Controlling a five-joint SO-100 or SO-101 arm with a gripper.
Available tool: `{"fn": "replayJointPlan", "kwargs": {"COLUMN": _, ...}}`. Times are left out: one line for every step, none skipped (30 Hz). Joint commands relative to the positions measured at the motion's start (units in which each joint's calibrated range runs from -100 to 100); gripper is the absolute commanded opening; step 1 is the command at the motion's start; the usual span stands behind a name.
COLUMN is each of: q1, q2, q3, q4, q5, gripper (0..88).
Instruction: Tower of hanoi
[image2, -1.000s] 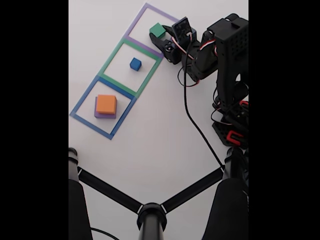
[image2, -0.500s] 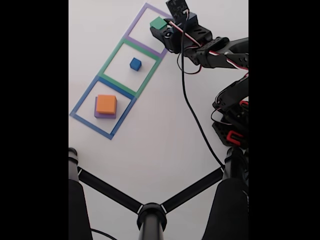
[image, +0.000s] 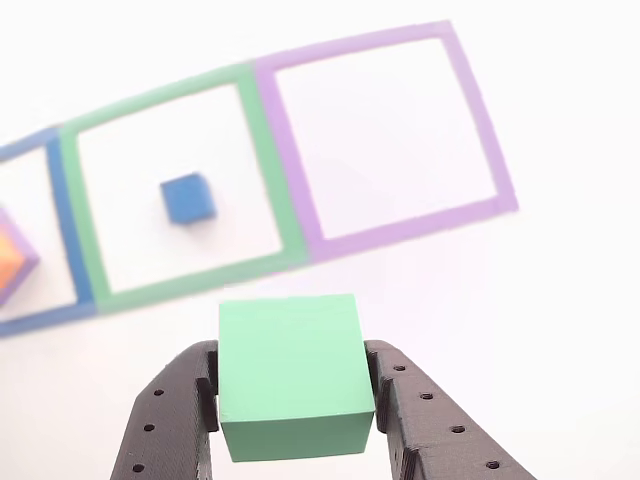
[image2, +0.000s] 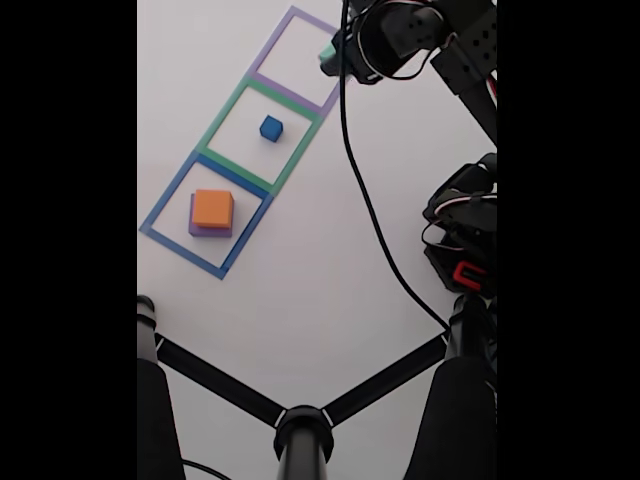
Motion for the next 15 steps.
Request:
{"fn": "replayJointPlan", "kwargs": {"q1": -6.6, "q2": -3.1, "q3": -12.4, "q4": 11.0, "q5": 0.0, "gripper": 0.1}}
{"fn": "replayJointPlan", "kwargs": {"q1": -8.0, "q2": -3.7, "q3": -12.6, "q4": 11.4, "q5": 0.0, "gripper": 0.1}}
{"fn": "replayJointPlan", "kwargs": {"q1": -9.7, "q2": -4.3, "q3": -12.6, "q4": 11.4, "q5": 0.0, "gripper": 0.1}}
{"fn": "replayJointPlan", "kwargs": {"q1": -11.1, "q2": -4.6, "q3": -12.6, "q4": 11.5, "q5": 0.0, "gripper": 0.1}}
{"fn": "replayJointPlan", "kwargs": {"q1": -12.8, "q2": -5.0, "q3": -12.5, "q4": 11.5, "q5": 0.0, "gripper": 0.1}}
{"fn": "replayJointPlan", "kwargs": {"q1": -14.0, "q2": -5.2, "q3": -12.4, "q4": 11.6, "q5": 0.0, "gripper": 0.1}}
{"fn": "replayJointPlan", "kwargs": {"q1": -15.5, "q2": -5.5, "q3": -12.2, "q4": 11.6, "q5": 0.0, "gripper": 0.1}}
{"fn": "replayJointPlan", "kwargs": {"q1": -16.7, "q2": -5.7, "q3": -11.9, "q4": 11.6, "q5": 0.0, "gripper": 0.1}}
{"fn": "replayJointPlan", "kwargs": {"q1": -18.0, "q2": -5.9, "q3": -11.6, "q4": 11.6, "q5": 0.0, "gripper": 0.1}}
{"fn": "replayJointPlan", "kwargs": {"q1": -19.1, "q2": -6.0, "q3": -11.3, "q4": 11.4, "q5": 0.0, "gripper": 0.1}}
{"fn": "replayJointPlan", "kwargs": {"q1": -20.3, "q2": -6.0, "q3": -10.9, "q4": 11.1, "q5": 0.0, "gripper": 0.1}}
{"fn": "replayJointPlan", "kwargs": {"q1": -21.3, "q2": -6.0, "q3": -10.6, "q4": 11.0, "q5": 0.0, "gripper": 0.1}}
{"fn": "replayJointPlan", "kwargs": {"q1": -22.3, "q2": -6.0, "q3": -10.1, "q4": 10.7, "q5": 0.0, "gripper": 0.1}}
{"fn": "replayJointPlan", "kwargs": {"q1": -23.3, "q2": -6.0, "q3": -9.5, "q4": 10.3, "q5": 0.0, "gripper": 0.1}}
{"fn": "replayJointPlan", "kwargs": {"q1": -24.2, "q2": -6.1, "q3": -8.7, "q4": 9.7, "q5": 0.0, "gripper": 0.1}}
